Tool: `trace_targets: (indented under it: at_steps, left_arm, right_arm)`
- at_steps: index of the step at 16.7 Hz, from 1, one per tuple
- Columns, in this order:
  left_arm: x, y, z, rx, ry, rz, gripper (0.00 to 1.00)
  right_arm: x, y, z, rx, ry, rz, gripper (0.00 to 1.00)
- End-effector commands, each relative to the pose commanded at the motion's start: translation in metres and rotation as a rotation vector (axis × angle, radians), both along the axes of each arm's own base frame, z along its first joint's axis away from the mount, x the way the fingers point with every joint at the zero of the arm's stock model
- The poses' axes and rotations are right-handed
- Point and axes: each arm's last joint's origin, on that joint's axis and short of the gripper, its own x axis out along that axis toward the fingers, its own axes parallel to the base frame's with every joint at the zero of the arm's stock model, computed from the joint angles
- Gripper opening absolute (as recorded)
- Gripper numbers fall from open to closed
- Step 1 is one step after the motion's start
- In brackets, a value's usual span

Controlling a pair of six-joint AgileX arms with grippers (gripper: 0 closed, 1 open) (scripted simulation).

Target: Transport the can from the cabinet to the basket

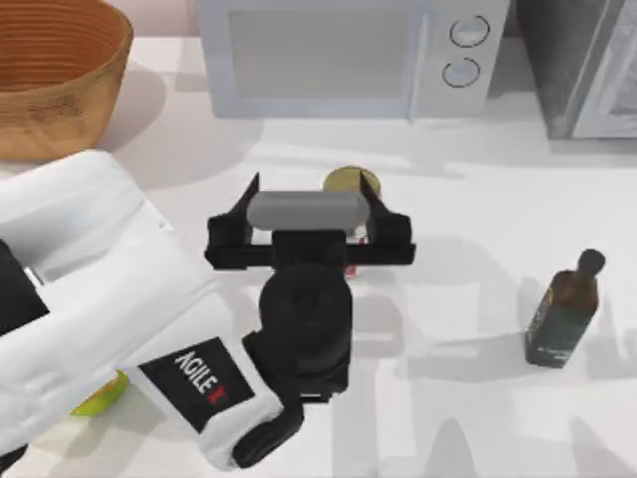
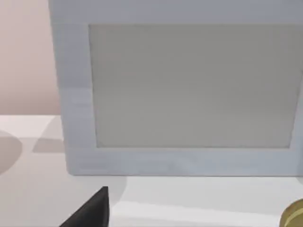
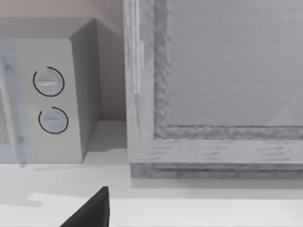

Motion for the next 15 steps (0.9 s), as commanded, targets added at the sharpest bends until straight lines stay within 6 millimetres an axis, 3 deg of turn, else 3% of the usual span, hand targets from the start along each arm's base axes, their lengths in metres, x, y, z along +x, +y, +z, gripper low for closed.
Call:
trace_targets:
  at_steps: [3, 6, 15]
  left_arm:
    - [-0.016, -0.024, -0.042, 0.003, 0.0, -0.001, 1.0]
    - [-0.029, -0.034, -0.069, 0.005, 0.001, -0.002, 1.0]
    - [-0.025, -0.036, -0.074, 0.006, 0.001, -0.002, 1.0]
  right_arm:
    - [0.0, 0.0, 0.0, 0.0, 0.0, 0.0, 1.0]
    - [0.0, 0.0, 0.0, 0.0, 0.0, 0.0, 1.0]
    - [0.0, 0.0, 0.0, 0.0, 0.0, 0.0, 1.0]
